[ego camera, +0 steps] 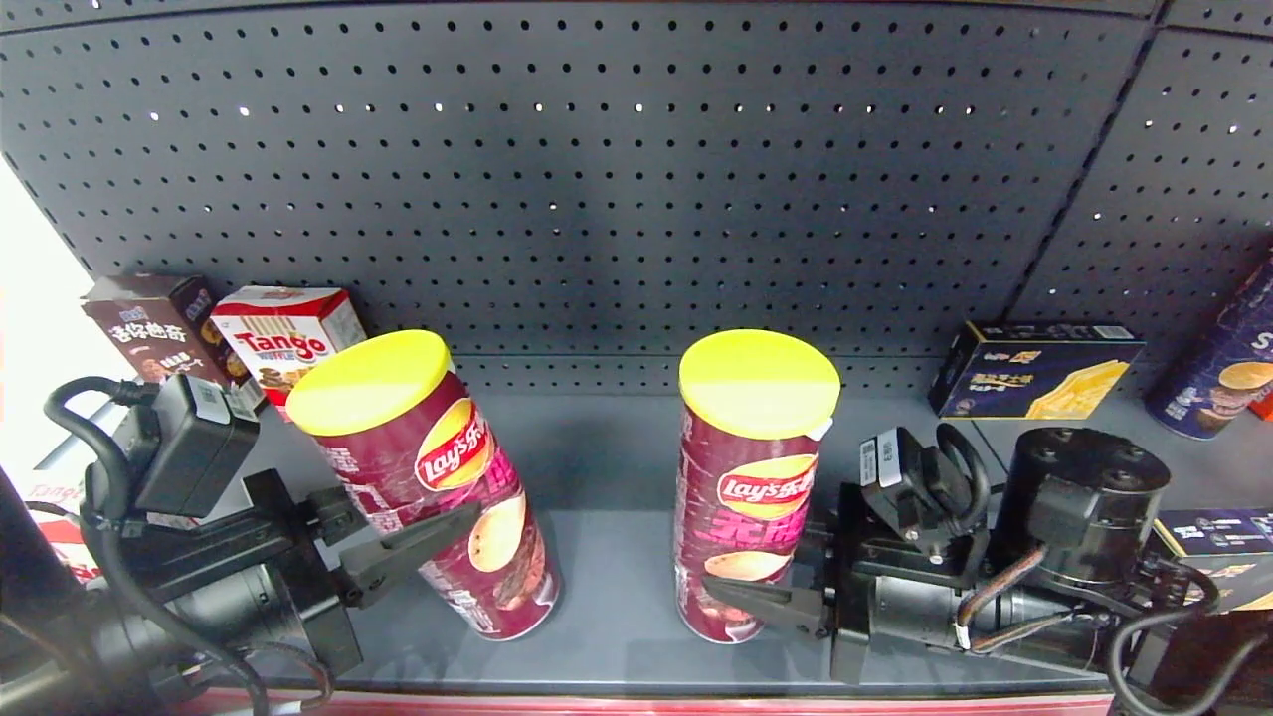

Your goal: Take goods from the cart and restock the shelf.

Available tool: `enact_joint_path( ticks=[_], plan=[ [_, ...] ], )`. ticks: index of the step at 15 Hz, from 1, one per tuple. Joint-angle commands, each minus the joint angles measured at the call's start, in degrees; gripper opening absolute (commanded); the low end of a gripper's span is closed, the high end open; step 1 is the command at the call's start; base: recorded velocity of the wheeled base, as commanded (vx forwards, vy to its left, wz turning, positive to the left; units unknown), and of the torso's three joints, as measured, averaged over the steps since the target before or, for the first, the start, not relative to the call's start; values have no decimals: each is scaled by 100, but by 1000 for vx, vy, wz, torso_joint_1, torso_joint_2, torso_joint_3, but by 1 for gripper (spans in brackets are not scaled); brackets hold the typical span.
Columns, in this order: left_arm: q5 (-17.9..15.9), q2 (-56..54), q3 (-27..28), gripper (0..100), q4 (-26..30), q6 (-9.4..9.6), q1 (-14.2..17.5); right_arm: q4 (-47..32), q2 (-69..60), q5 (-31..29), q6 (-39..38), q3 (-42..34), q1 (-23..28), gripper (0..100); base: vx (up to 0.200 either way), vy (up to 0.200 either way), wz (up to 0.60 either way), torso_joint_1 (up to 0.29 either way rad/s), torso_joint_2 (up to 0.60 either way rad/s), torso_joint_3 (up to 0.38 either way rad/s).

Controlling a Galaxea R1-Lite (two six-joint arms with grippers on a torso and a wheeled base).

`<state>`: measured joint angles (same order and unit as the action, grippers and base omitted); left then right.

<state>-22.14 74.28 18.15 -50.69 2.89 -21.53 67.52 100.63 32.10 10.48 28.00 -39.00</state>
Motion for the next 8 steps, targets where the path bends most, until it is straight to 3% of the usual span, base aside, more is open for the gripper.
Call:
enact_joint_path(
  ticks=[1,8],
  plan=[
    [-1,17,22,0,-2,1,0,24,158,7,6,-84,-29,0,0,0,0,0,0,0],
    [-1,8,39,0,-2,-16,0,165,633,-2,6,30,-134,0,0,0,0,0,0,0]
  ],
)
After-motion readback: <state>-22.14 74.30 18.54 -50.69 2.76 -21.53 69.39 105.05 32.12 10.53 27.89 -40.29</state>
